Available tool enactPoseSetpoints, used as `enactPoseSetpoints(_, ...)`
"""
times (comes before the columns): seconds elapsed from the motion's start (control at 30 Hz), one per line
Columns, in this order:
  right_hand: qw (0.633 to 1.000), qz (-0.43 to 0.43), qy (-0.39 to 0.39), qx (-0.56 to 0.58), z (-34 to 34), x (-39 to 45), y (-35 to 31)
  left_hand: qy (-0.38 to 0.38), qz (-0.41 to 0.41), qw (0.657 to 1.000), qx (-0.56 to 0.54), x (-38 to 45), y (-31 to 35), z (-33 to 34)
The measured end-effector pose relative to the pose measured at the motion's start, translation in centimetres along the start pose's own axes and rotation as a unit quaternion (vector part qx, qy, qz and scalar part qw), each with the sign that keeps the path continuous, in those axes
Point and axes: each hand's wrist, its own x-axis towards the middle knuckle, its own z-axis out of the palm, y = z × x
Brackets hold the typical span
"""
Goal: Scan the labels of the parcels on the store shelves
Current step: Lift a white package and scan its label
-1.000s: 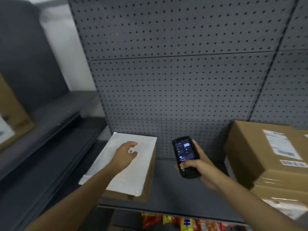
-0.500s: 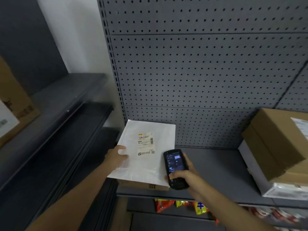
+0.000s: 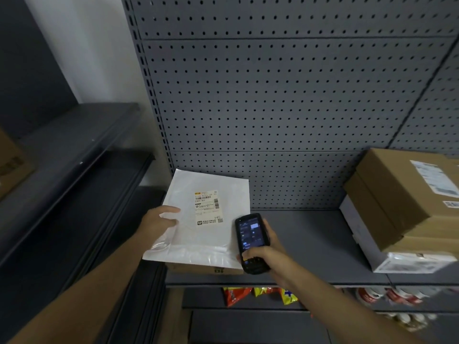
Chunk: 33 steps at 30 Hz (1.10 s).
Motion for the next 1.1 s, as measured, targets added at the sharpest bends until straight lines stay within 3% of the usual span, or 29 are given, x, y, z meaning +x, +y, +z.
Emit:
enactPoseSetpoints(0.17,1.000,-0.006,-0.007,-0.007,-0.7,-0.8,-0.2,0.003,0.013,1.000,-0.003,-0.9,0.7,0.6)
enactPoseSetpoints(0.3,1.000,-0.013,0.006,-0.001,-1.3,-1.4,-0.7,0.031,0.131,0.988,0.071,-2.1,2.3,2.5)
enactPoseSetpoints(0.43,0.999,-0.040,0.004,0.035,-2.0,-2.3,-2.4,0.028,0.235,0.969,0.068,-3.3,5.1,4.1)
enactPoseSetpoints(0.63,0.984,-0.111,-0.070,0.121,-3.0,-5.3,-8.3,0.052,0.373,0.923,0.073,-3.5,10.7,5.9)
enactPoseSetpoints(0.93,0.947,-0.139,-0.175,0.229,-4.3,-9.1,-14.5,0.103,0.466,0.875,0.078,-3.9,15.7,8.8)
enactPoseSetpoints(1.1,0.945,-0.132,-0.175,0.243,-4.9,-9.8,-16.0,0.121,0.477,0.868,0.066,-4.6,16.7,10.0)
